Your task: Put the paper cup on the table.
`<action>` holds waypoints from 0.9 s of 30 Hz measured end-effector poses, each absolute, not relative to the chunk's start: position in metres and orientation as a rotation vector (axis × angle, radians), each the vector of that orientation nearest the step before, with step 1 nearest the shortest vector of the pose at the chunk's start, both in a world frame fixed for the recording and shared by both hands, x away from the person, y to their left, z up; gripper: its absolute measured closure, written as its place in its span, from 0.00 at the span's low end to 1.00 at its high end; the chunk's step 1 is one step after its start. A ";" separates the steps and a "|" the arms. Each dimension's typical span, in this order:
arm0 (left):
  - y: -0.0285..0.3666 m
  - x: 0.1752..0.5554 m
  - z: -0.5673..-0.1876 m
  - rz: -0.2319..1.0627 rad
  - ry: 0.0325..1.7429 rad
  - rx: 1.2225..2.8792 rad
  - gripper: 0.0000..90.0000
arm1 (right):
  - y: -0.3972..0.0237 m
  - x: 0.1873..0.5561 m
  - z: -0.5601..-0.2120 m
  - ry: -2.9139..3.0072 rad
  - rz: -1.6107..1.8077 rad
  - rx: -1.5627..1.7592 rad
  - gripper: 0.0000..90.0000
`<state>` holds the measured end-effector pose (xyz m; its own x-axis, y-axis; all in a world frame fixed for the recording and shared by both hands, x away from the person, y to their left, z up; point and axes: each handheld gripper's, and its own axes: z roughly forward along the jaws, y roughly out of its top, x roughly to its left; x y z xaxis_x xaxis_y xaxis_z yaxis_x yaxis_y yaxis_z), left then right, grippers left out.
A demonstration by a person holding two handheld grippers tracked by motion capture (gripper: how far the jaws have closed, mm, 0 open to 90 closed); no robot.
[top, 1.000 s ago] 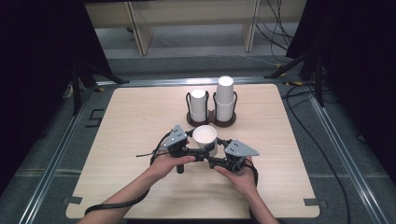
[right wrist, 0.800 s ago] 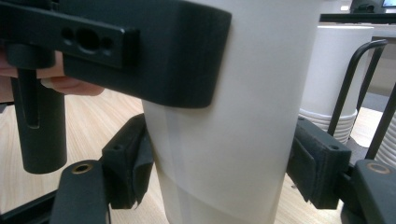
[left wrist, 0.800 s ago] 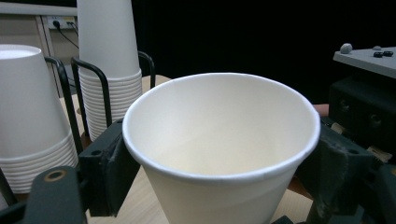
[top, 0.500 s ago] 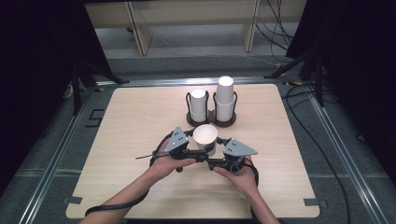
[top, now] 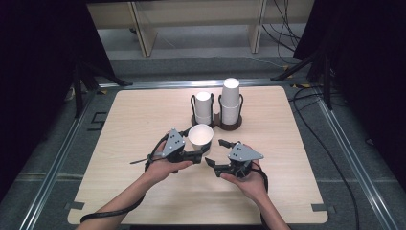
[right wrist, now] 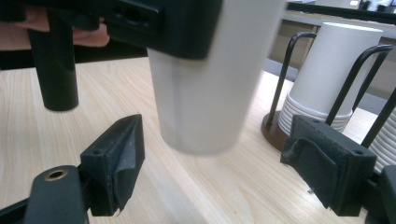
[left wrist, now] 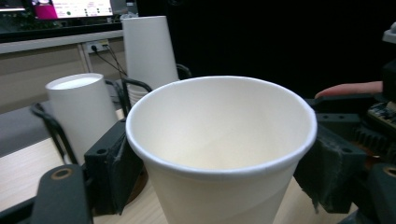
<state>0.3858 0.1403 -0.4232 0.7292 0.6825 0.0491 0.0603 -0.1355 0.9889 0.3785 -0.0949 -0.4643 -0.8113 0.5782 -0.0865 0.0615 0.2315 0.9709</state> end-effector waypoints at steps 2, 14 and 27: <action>0.143 0.386 -0.423 0.601 0.612 1.641 0.25 | -0.097 0.379 -0.463 2.069 1.576 0.560 0.22; 0.178 0.389 -0.429 0.715 0.677 1.639 0.25 | -0.120 0.378 -0.460 2.040 1.552 0.666 0.23; 0.211 0.390 -0.438 0.776 0.814 1.609 0.25 | -0.138 0.376 -0.463 2.013 1.503 0.725 0.24</action>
<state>0.3899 0.2111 -0.4379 0.5465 0.8349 0.0647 0.1044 -0.1446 0.9840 0.3758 -0.1383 -0.4630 -0.7213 0.6868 -0.0896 0.1092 0.2405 0.9645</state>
